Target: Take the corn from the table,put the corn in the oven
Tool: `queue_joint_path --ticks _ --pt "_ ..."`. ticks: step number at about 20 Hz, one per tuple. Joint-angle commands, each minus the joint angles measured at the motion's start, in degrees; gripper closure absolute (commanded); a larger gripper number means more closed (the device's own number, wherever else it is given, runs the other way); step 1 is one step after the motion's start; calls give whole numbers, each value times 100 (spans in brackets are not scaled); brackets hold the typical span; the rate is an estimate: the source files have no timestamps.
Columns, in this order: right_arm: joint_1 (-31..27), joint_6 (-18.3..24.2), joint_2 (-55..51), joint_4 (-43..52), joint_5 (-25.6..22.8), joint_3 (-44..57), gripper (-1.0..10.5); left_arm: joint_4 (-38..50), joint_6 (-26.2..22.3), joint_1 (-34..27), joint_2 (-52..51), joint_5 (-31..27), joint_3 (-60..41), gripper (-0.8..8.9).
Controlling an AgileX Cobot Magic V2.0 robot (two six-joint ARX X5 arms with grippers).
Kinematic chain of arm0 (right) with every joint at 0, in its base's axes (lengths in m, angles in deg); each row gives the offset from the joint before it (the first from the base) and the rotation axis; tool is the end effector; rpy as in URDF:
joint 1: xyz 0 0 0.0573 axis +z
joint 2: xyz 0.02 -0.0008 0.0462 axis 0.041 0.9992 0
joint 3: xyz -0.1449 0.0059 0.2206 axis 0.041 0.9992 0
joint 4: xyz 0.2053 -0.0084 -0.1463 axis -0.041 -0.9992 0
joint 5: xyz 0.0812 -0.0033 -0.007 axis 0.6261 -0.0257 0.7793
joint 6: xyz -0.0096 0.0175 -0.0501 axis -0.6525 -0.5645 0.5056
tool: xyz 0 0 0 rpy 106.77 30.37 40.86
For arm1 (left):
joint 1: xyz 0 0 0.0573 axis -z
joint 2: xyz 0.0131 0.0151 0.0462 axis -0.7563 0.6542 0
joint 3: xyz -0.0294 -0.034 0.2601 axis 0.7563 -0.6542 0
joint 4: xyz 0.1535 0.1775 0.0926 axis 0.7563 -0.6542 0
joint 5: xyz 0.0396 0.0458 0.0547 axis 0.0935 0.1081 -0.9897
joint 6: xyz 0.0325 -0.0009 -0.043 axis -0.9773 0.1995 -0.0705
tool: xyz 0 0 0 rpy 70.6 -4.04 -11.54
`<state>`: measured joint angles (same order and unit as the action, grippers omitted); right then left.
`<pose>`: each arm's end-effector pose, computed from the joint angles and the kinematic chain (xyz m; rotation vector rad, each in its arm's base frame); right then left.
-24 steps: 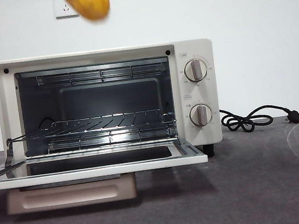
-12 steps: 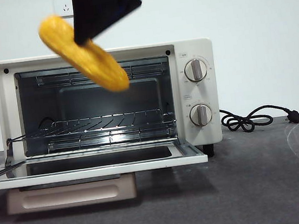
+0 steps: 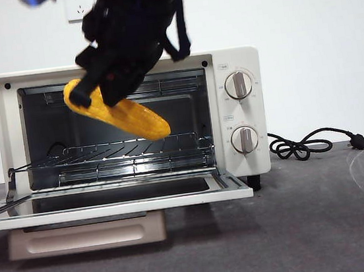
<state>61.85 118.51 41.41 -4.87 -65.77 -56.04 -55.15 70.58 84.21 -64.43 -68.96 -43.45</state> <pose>0.2022 0.3151 0.2301 -0.9854 0.1904 0.6237 0.0340 -0.0187 0.3035 0.0492 0.4513 -0.4274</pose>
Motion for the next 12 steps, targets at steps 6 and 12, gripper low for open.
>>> queue_joint_path --ticks 6,12 --pt "-68 1010 570 940 -400 33 959 -35 42 11 -31 -118 -55 821" --pt "-105 1257 848 988 -442 22 930 -55 39 13 -31 -201 -55 821"
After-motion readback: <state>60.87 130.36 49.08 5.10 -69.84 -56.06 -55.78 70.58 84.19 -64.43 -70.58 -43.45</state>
